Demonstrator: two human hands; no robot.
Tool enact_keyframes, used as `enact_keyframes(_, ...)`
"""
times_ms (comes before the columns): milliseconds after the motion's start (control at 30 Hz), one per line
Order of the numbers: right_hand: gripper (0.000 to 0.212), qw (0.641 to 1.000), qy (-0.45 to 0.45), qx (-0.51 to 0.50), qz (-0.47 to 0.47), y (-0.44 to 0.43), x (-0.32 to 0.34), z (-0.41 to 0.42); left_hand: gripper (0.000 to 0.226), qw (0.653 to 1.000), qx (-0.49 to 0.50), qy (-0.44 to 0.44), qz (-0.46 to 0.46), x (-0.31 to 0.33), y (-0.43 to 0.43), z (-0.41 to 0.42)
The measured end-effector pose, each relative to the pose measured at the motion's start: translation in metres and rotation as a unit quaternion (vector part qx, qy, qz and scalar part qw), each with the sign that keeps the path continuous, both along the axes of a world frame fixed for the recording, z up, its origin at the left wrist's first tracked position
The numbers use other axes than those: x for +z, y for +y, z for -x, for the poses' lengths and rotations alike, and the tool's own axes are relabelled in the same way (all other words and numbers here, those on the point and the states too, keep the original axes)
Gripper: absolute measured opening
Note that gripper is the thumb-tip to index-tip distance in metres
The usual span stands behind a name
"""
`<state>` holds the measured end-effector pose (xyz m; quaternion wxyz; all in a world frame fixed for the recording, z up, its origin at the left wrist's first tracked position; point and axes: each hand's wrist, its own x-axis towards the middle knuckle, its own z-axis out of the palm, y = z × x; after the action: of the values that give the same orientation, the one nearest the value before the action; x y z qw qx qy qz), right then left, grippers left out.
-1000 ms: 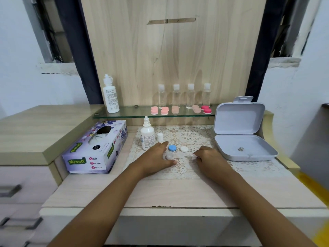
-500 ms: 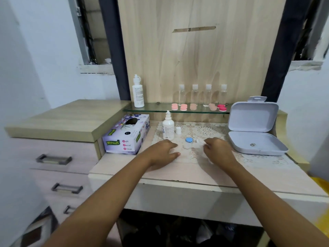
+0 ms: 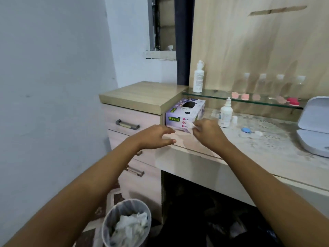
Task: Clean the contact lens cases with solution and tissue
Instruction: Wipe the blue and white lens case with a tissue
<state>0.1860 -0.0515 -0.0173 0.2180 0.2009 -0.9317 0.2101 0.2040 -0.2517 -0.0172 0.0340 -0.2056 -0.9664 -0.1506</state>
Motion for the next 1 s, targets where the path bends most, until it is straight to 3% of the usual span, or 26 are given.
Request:
enact_keyframes(300,0.024,0.989,-0.035,0.143,0.003,-0.133,-0.036,-0.003,0.052,0.992,0.118,-0.033,0.0,-0.043,-0.114,-0.032)
enact_keyframes(533,0.021,0.972,-0.129,0.191,-0.051,-0.215,-0.113,-0.004,0.043,0.979,0.179,-0.097,-0.007,-0.122,-0.182,-0.05)
enact_keyframes(1000,0.031,0.905,-0.355,0.187,-0.142,-0.241,-0.275,0.005,0.04,0.929,0.224,-0.29,-0.047,-0.282,-0.204,-0.07)
